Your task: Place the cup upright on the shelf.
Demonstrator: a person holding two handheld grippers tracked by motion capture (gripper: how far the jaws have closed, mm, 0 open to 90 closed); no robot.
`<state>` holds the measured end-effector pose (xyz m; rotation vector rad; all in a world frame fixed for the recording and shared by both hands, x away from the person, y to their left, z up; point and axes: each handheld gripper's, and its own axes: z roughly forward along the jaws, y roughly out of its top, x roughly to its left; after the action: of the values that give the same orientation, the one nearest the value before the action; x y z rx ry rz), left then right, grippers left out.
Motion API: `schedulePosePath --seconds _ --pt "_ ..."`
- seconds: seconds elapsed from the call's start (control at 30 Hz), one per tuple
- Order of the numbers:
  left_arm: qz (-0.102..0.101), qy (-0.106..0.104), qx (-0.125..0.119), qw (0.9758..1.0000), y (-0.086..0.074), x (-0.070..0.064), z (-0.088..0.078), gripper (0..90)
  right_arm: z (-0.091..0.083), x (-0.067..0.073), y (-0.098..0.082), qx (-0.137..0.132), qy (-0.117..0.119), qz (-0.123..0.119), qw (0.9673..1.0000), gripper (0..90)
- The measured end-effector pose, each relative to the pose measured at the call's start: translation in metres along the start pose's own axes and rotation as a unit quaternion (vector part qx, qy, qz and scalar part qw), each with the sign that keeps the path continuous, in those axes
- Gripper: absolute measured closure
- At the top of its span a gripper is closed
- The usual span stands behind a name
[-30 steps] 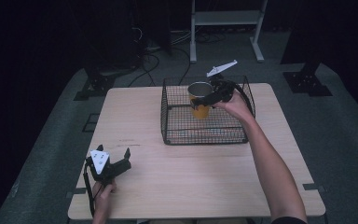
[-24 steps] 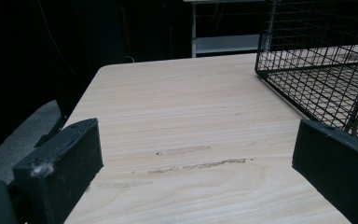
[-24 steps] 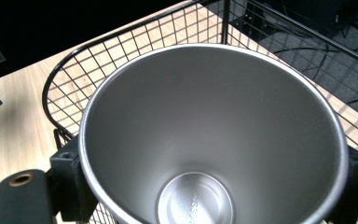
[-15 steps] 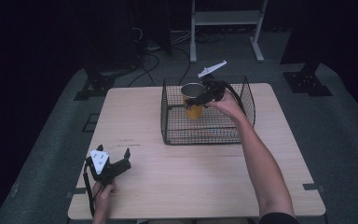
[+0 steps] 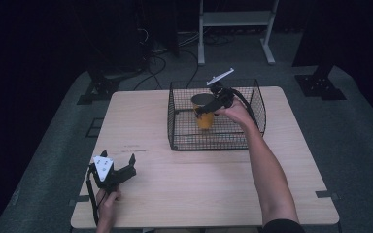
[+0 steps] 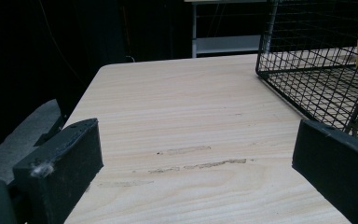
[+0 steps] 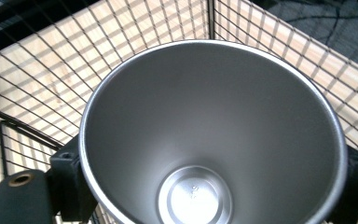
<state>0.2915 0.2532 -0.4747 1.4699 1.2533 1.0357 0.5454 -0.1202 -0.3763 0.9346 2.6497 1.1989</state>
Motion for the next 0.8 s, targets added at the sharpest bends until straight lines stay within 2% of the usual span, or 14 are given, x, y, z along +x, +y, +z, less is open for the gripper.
schedulePosePath --seconds 0.1,0.27,0.8 --pt "0.001 -0.001 -0.001 1.0 0.0 0.0 0.0 0.8 0.001 -0.004 -0.004 0.005 -0.01 0.003 0.9999 12.5" --pt "0.0 0.0 -0.001 1.0 0.0 0.0 0.0 0.8 0.004 -0.005 -0.009 0.013 -0.033 -0.006 0.9994 12.5" --pt "0.0 0.0 -0.002 1.0 0.0 0.0 0.0 0.8 0.013 -0.008 -0.015 0.023 -0.034 0.001 0.9992 12.4"
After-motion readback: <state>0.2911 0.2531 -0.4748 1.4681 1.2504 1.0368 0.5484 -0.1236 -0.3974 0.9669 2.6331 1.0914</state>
